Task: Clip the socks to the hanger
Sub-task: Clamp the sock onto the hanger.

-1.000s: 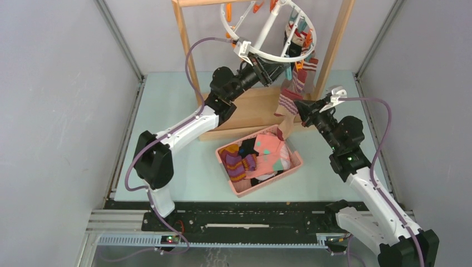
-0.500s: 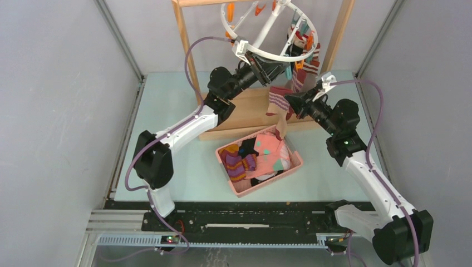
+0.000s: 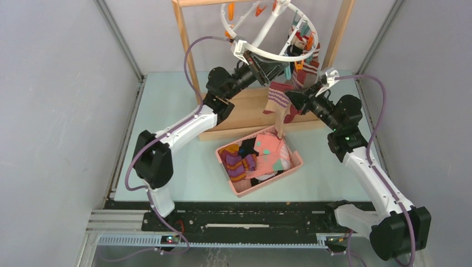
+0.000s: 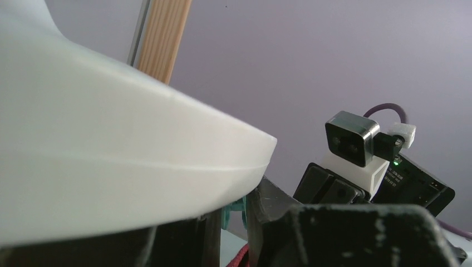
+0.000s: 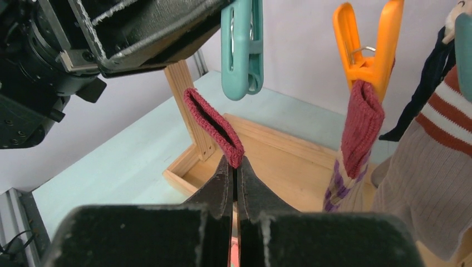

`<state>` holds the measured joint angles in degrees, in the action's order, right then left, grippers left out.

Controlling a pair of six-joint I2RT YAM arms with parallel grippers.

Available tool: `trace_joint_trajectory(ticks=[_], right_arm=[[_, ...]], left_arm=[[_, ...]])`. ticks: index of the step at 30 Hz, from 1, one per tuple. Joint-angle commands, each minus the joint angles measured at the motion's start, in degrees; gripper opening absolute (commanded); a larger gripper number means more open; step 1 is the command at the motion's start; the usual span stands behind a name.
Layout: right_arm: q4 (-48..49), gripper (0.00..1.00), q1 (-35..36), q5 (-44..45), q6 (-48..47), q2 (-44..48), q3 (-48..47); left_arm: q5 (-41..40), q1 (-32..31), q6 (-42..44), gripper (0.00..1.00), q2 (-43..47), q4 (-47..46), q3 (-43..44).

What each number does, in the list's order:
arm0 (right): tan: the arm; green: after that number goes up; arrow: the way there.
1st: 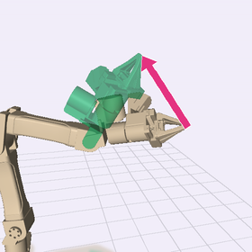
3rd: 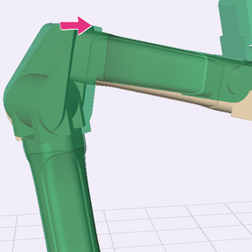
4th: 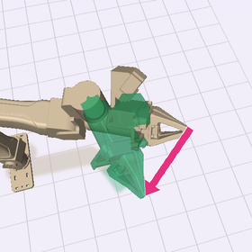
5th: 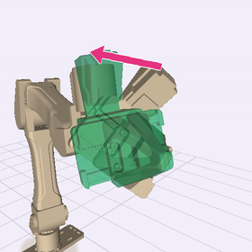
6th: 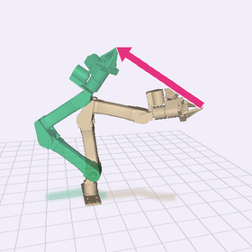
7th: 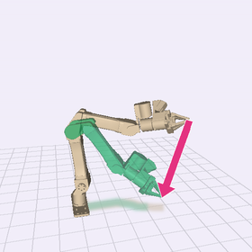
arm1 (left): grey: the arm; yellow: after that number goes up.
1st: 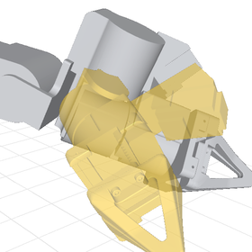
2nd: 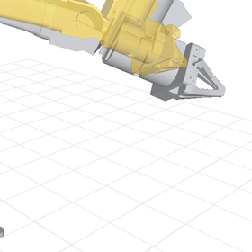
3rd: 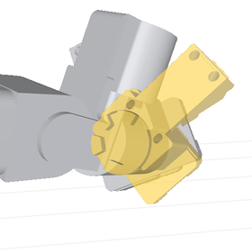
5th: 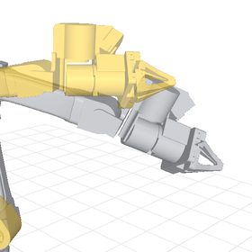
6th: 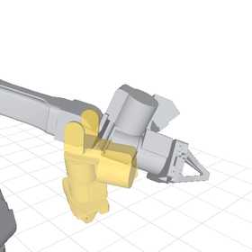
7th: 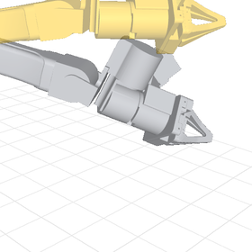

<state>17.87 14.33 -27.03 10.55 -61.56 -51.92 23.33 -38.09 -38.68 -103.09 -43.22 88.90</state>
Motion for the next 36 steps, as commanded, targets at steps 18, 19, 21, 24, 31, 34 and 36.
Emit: trace_joint_trajectory(ticks=[18, 19, 21, 24, 31, 34, 36], right_arm=[[3.03, 0.00, -2.19, -1.44, 4.95, 0.52, -3.62], [2.97, 0.00, -2.20, -1.43, 5.03, 0.42, -3.79], [2.98, 0.00, -2.20, -1.37, 5.37, 0.39, -3.96], [3.04, 0.00, -2.29, -1.27, 5.85, 0.30, -4.24], [2.02, 0.00, -2.37, -0.63, 6.70, 0.10, -5.24], [1.32, 0.00, -2.45, -0.34, 7.11, -0.12, -5.66], [0.97, 0.00, -2.54, -0.29, 7.37, -0.07, -5.73]], left_arm=[[1.44, 0.57, -0.61, 0.01, 2.37, -3.10, -0.53], [1.52, 0.56, -0.66, 0.01, 2.33, -3.10, -0.49], [1.63, 0.61, -0.61, 0.01, 2.33, -3.10, -0.41], [1.85, 0.58, -0.52, 0.01, 2.21, -3.10, -0.40], [2.23, 0.58, -0.52, 0.01, 2.07, -3.10, -0.18], [2.48, 0.63, -0.52, 0.01, 2.09, -3.10, 0.07], [2.74, 0.62, -0.52, 0.01, 1.95, -3.10, 0.30]])
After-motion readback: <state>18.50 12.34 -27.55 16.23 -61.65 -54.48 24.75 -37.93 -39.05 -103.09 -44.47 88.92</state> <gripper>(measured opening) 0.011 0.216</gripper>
